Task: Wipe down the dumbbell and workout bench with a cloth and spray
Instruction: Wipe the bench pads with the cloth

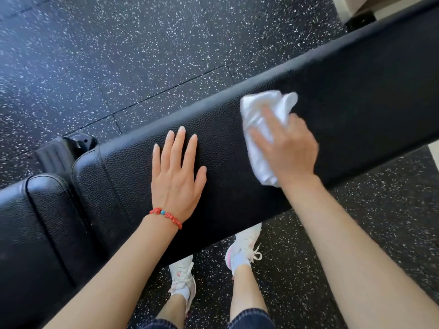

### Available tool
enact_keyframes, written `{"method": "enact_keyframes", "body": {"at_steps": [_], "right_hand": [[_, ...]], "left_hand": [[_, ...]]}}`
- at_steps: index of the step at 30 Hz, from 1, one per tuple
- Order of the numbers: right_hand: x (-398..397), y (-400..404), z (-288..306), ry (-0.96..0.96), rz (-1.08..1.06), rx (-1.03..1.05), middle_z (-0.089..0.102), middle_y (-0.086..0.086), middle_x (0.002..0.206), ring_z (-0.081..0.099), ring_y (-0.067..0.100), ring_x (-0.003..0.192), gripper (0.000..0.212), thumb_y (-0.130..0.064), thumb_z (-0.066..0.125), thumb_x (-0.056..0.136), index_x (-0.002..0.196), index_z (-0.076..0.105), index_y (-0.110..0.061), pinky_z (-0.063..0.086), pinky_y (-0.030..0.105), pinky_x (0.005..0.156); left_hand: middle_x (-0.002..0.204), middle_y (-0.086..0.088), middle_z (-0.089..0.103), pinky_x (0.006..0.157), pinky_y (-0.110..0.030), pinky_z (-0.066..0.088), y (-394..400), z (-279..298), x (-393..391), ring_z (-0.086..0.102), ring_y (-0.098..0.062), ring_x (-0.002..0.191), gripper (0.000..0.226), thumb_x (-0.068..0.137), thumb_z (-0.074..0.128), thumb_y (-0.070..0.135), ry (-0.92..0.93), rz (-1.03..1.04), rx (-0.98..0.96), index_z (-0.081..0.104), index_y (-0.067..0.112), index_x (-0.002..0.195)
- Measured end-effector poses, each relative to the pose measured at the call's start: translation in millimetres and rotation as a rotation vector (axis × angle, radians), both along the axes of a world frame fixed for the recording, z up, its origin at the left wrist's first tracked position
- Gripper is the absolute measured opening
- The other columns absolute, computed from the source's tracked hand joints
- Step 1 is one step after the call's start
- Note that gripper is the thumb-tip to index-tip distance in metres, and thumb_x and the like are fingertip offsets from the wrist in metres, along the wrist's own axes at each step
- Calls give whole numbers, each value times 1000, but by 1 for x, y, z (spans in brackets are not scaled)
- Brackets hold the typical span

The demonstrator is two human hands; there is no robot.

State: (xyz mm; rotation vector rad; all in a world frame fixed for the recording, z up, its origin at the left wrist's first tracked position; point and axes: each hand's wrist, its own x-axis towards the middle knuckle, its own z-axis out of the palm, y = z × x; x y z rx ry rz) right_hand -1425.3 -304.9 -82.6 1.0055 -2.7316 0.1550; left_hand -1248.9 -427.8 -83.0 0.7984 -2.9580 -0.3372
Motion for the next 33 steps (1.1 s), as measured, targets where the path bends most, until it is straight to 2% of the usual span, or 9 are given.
{"method": "enact_keyframes", "body": {"at_steps": [4,8,12,15,18,21,25,29,33], "right_hand": [[-32,-13,10,-290,-292,-39,56,19,99,53,35,90,47,-46,46,90,131,49,-23,41,39,66],[20,-38,0,-115,66,-53,56,8,68,53,23,58,41,-44,50,85,110,66,-17,37,28,45],[-1,-39,-5,-38,294,-74,52,6,59,50,22,51,37,-48,54,83,103,66,-19,39,28,41],[-50,-32,-2,-2,45,-113,55,14,60,54,28,51,33,-41,55,79,97,56,-14,42,27,38],[-62,-36,2,-143,-180,-90,59,16,74,57,32,64,41,-47,48,80,100,67,-16,37,29,46],[-26,-40,-2,-32,37,-58,57,9,62,53,24,52,35,-42,55,79,94,71,-15,36,26,39],[-28,-26,-8,-43,303,-96,54,7,62,49,21,53,40,-48,45,88,104,68,-19,38,29,43],[-91,8,-7,46,25,-85,55,11,63,53,27,52,30,-40,50,85,98,70,-22,34,26,39],[-92,17,-8,-17,-81,-96,56,11,67,54,28,56,40,-46,51,80,105,68,-20,31,25,43]], "left_hand": [[147,-19,35,113,-49,13,0,-5,0,24,-33,137,56,90,39,34,-28,1,-33,40,5,139],[147,-20,35,113,-48,11,0,-5,0,24,-33,137,56,89,38,33,-27,4,-39,37,7,139],[147,-20,35,113,-47,11,0,-5,0,25,-33,137,55,90,39,33,-19,1,-42,37,7,139],[147,-20,35,113,-48,11,1,-4,-1,24,-33,137,55,91,40,32,-26,5,-38,36,7,139],[146,-20,35,113,-49,13,5,-2,-4,25,-33,137,54,90,41,31,-20,34,-41,38,5,138],[146,-21,35,112,-51,15,15,1,-17,26,-34,136,55,90,41,31,0,54,-40,39,4,138],[147,-20,34,113,-51,15,36,4,-46,24,-33,137,55,91,40,32,17,26,-25,38,5,139],[149,-17,33,113,-50,14,51,-2,-61,24,-32,138,56,91,40,34,-35,15,-28,39,7,140],[149,-17,33,113,-49,12,53,-5,-61,24,-32,138,57,90,39,35,-69,22,-54,37,8,140]]}}
